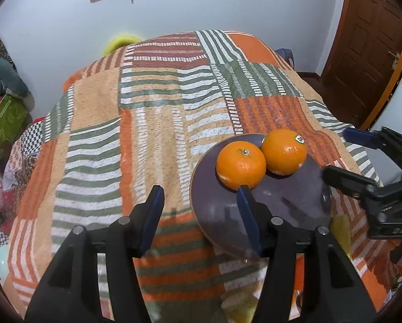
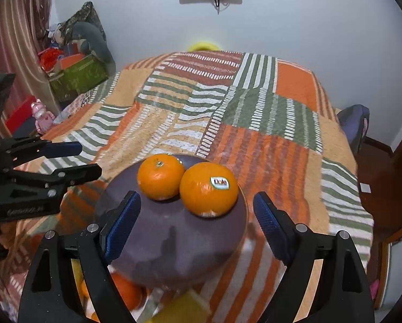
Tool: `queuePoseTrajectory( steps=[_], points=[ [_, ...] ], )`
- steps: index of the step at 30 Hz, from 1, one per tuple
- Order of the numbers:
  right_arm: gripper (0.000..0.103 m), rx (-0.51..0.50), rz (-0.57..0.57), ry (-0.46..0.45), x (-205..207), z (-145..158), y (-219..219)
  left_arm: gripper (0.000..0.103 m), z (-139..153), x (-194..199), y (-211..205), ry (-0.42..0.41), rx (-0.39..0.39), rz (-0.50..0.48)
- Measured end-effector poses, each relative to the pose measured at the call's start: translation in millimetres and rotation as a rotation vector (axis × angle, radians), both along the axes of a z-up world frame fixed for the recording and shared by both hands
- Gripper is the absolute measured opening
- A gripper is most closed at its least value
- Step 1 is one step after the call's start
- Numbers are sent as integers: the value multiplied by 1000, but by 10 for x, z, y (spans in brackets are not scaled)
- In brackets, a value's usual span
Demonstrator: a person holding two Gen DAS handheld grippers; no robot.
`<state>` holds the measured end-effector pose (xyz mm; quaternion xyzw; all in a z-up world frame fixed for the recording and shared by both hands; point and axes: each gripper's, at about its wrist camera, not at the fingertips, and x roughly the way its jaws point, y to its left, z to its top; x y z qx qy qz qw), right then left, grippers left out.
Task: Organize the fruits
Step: 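Open both tools and withdraw them from the oranges on the plate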
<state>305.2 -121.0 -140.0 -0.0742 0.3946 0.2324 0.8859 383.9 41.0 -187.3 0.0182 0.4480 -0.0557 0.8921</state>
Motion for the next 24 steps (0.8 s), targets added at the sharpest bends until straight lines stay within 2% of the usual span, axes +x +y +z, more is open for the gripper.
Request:
queuePoseTrajectory(
  steps=[6, 9, 12, 24],
  points=[
    [84, -1, -24, -8, -280, 91, -120, 57, 94, -303, 31, 7, -5, 19],
    [84, -1, -35, -1, -433, 98, -188, 67, 127, -485, 21, 5, 12, 24],
    [84, 0, -45, 8, -585, 92, -265, 68, 154, -657, -4, 7, 22, 17],
    [84, 19, -96, 62, -963, -42, -509, 71, -68, -1147, -221, 121, 17, -18]
  ],
)
